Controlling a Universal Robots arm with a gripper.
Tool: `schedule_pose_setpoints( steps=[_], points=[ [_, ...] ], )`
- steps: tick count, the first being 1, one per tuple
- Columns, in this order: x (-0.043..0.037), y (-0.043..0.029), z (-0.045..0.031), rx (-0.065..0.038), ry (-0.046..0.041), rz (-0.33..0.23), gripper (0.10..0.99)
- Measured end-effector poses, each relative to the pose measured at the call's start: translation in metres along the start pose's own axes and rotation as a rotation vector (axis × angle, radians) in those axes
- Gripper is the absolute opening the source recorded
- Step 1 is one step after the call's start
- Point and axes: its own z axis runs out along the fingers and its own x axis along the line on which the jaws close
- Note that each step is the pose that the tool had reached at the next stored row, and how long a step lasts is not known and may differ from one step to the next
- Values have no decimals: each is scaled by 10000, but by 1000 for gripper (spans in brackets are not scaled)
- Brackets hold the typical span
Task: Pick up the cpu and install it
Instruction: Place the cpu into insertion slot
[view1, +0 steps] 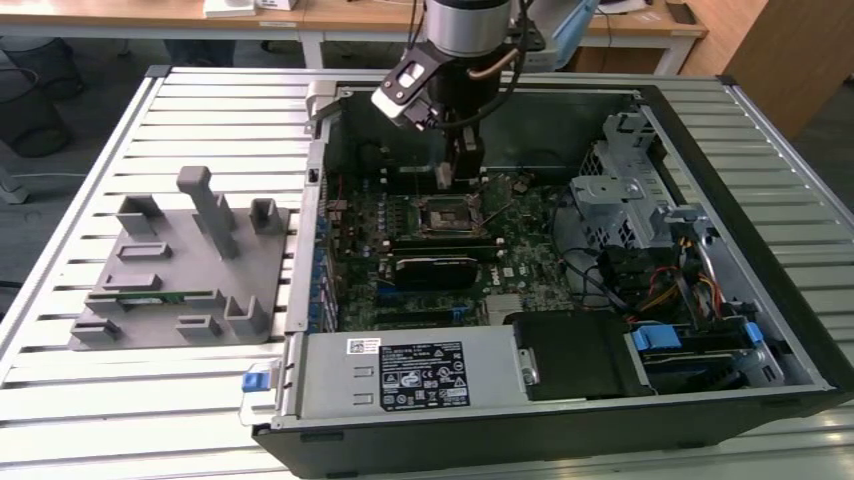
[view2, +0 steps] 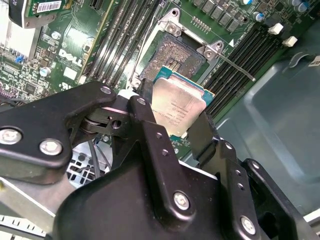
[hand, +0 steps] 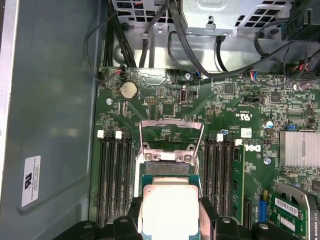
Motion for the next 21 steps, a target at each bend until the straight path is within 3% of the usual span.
schedule_pose_setpoints(
  steps=[21],
  points=[
    [0,-4,69,0,0,0,533]
  ],
)
